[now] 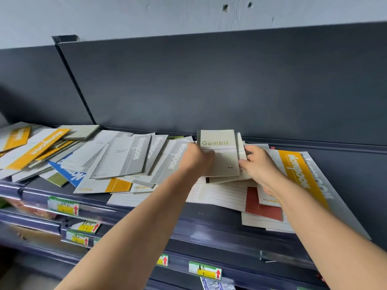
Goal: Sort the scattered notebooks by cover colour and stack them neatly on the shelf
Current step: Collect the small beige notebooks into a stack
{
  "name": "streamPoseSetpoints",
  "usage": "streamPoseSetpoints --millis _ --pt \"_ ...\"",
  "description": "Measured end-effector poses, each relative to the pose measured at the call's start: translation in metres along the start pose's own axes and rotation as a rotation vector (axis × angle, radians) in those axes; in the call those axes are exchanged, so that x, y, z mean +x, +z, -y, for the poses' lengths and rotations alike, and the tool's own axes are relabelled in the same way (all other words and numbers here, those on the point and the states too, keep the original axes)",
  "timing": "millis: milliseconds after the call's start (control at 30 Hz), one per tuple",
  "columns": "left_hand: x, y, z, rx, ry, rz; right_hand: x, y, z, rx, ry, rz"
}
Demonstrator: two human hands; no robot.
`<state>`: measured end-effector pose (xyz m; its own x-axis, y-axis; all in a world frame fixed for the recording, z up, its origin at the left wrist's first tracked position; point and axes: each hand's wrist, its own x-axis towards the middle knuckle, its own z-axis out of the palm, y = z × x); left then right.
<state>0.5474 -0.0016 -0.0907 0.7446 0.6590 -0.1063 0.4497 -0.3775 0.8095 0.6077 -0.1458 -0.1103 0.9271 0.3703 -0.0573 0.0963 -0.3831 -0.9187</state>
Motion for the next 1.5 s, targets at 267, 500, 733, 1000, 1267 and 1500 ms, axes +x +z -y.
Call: streamPoseSetpoints --millis 267,500,733,1000,1267,1500 --pt "-0.024 -0.029 0.018 -0.437 -0.138 0.045 -0.014 0.018 0.027 0.097 -0.159 0.124" --pt "-0.036 -0.053 0.037 -0.352 -0.097 -0.089 -0.029 0.043 0.041 -0.03 -0.172 0.266" --pt "-0.025 -0.103 0.068 -0.05 -0.002 -0.105 -0.032 0.097 0.056 -0.093 -0.192 0.3" --pt "0.021 -0.164 0.115 0.073 0.118 -0.016 -0.021 0.157 0.067 -0.078 -0.153 0.115" --pt "0.073 -0.203 0.157 0.128 0.114 -0.154 0.008 0.21 0.088 -0.074 -0.149 0.071" --pt "0.111 -0.232 0.181 0.25 0.027 -0.238 0.034 0.236 0.108 -0.088 -0.171 0.179"
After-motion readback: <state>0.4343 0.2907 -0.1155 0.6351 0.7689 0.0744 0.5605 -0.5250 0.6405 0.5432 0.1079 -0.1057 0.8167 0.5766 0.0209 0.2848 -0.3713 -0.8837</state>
